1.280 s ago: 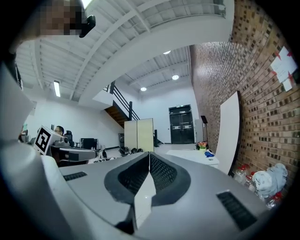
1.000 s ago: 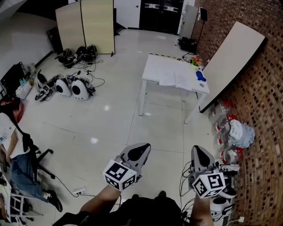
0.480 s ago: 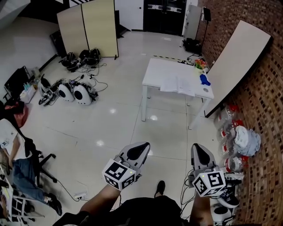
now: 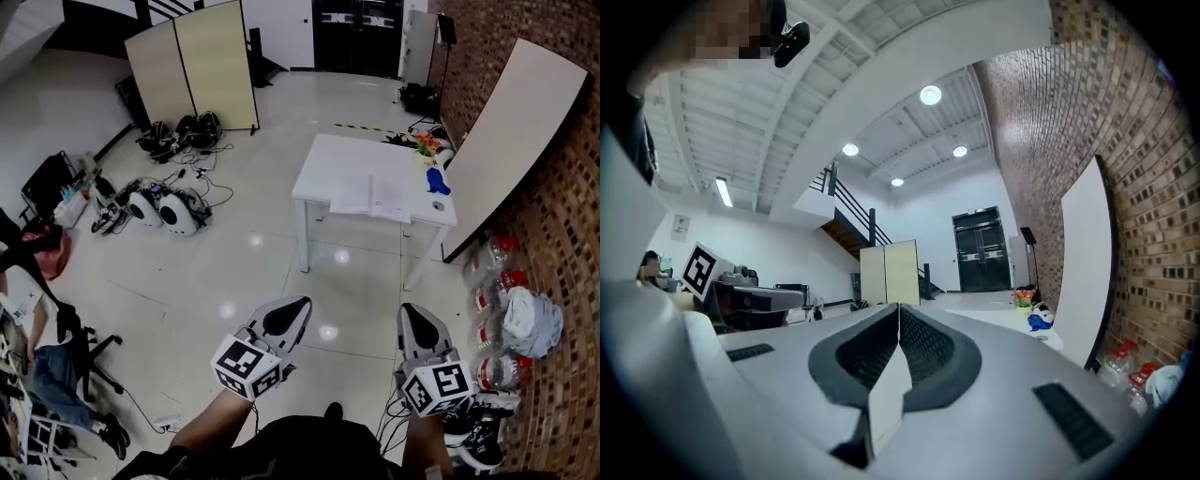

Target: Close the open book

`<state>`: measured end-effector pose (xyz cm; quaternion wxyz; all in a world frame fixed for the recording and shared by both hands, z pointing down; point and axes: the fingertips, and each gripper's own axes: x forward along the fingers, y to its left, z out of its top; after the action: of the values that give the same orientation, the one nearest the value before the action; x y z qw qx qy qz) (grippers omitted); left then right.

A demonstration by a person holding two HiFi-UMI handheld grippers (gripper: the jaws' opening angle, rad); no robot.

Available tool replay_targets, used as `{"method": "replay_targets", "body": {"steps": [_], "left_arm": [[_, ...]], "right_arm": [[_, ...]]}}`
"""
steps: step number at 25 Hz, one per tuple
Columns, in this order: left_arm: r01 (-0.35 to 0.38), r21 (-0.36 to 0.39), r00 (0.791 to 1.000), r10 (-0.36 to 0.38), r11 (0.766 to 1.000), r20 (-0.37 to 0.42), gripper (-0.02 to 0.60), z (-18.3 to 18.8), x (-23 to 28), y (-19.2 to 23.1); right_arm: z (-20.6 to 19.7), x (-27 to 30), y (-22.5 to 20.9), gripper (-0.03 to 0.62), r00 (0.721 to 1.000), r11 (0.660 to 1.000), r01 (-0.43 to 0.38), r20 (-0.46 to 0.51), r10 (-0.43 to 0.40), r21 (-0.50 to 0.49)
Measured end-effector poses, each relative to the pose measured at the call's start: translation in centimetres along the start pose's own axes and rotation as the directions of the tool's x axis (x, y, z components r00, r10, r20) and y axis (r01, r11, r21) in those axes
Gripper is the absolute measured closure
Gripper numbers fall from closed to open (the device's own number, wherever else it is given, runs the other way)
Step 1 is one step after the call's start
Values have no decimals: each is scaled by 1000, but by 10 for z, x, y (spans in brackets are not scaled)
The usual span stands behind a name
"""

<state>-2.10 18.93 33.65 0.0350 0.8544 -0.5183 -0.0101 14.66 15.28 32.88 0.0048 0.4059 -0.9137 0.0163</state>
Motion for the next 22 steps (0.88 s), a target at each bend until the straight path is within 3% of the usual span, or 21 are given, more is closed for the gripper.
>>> {"method": "replay_targets", "body": {"steps": [8,17,22], "left_arm": [[-72,-10,997,72,997,-20,586,-4,57,14],[-53,-20,997,52,998,-50,586,-7,102,34],[-32,-16,999,31,999,-40,586,-8,134,68]], "right_arm": [[-1,28,-64,594,1000,999,-27,9,27,17],[-2,66,-97,594,999,999,-36,3,36,20],[-5,105,-111,594,1000,1000,-17,-14,17,2]]}}
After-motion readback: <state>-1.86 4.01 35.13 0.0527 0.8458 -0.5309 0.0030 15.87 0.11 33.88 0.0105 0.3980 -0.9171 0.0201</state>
